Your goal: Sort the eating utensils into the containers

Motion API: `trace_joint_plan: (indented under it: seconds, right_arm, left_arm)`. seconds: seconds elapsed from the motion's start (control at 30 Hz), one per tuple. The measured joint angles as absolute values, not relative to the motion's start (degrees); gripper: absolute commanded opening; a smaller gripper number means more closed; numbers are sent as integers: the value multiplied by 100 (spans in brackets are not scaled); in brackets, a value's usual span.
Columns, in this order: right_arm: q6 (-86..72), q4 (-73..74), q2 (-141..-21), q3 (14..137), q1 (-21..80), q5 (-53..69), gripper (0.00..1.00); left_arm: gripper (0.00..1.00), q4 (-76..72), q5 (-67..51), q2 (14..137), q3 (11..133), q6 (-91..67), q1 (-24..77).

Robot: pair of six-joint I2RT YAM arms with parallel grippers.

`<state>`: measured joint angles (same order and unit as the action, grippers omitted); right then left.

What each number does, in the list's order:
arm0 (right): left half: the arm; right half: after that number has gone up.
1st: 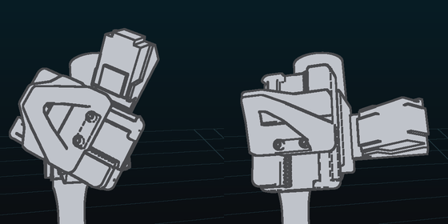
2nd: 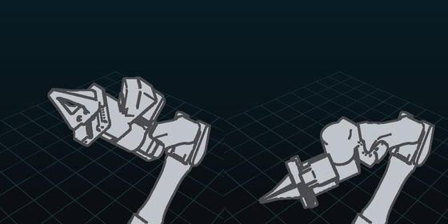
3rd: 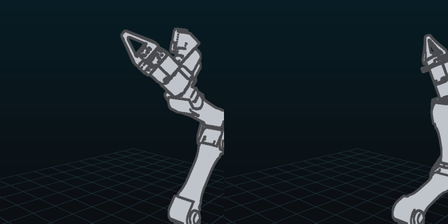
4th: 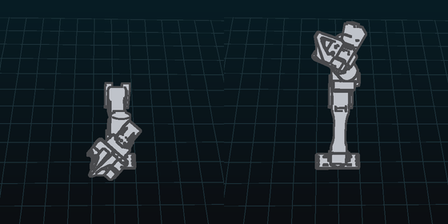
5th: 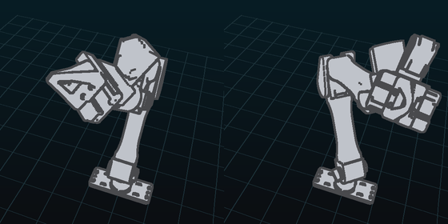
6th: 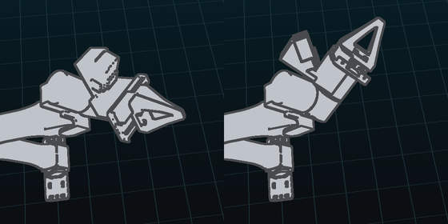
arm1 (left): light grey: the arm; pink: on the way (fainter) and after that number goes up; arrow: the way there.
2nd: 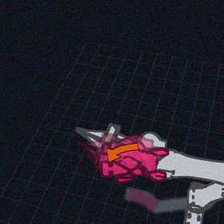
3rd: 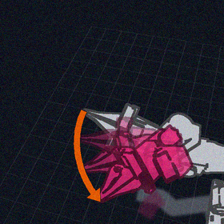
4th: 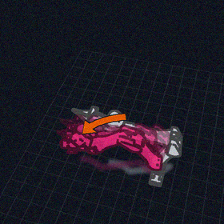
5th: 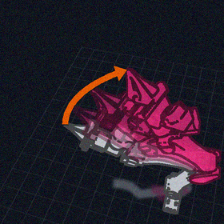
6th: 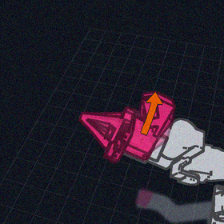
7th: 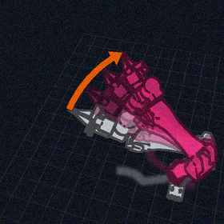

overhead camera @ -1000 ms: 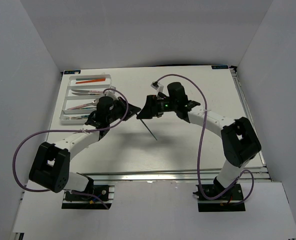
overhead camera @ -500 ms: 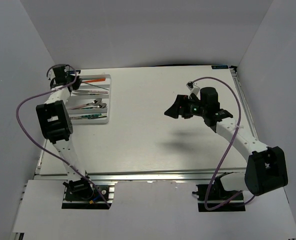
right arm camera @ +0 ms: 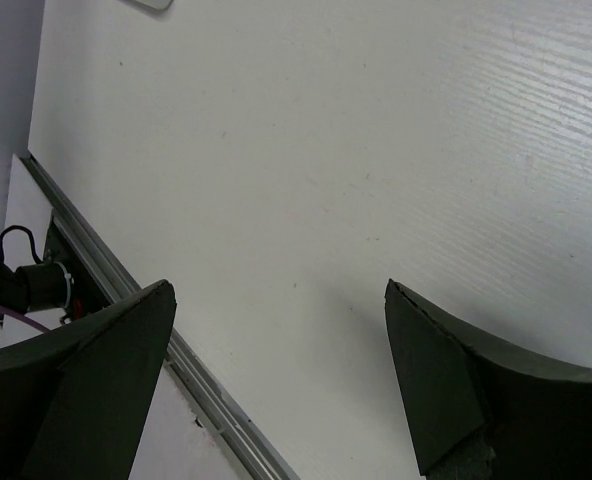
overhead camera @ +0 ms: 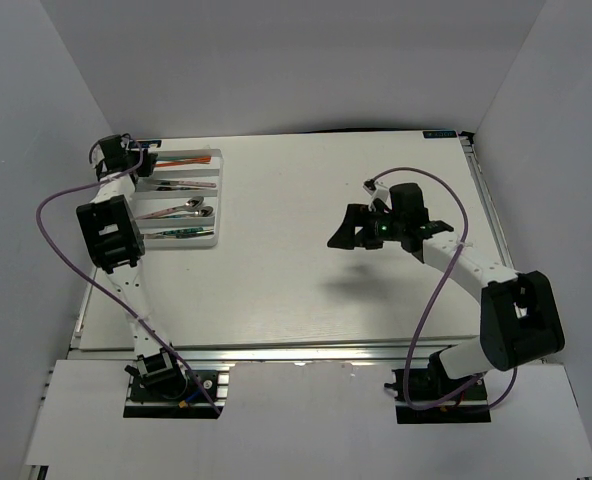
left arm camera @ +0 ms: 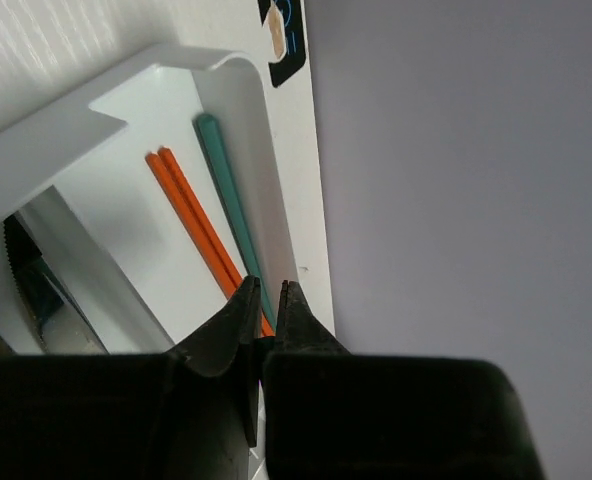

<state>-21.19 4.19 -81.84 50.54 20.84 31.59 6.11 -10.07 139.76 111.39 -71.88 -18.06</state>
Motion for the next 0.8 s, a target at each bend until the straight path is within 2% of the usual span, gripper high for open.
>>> trace_joint_plan:
  seconds: [0.3, 0.43, 0.47, 0.53, 0.57, 0.8]
  right_arm:
    - [-2093, 421, -8348, 5094, 2078, 3234, 89]
    - [-2091, 425, -8348, 5194, 2075, 3234, 89]
    - [-2084, 429, -8348, 5221, 2073, 3234, 89]
    - [-2075, 454, -8348, 5271, 2073, 3234, 89]
    - [-2069, 460, -8348, 5293, 2073, 3232, 89]
    - [-1986, 652, -8337, 5500, 2073, 3159, 89]
  left_arm:
    - [5, 71, -1221, 13998, 10934, -7542, -1841]
    - [25, 113, -1135, 14184, 11504, -7507, -1841]
    - [32, 117, -1129, 14204, 11583, -7478, -1841]
    - [39, 128, -1105, 14210, 11638, -7441, -1841]
    - [45, 126, -1098, 14210, 11640, -7437, -1841]
    - [66, 226, -1120, 14219, 11640, -7369, -1841]
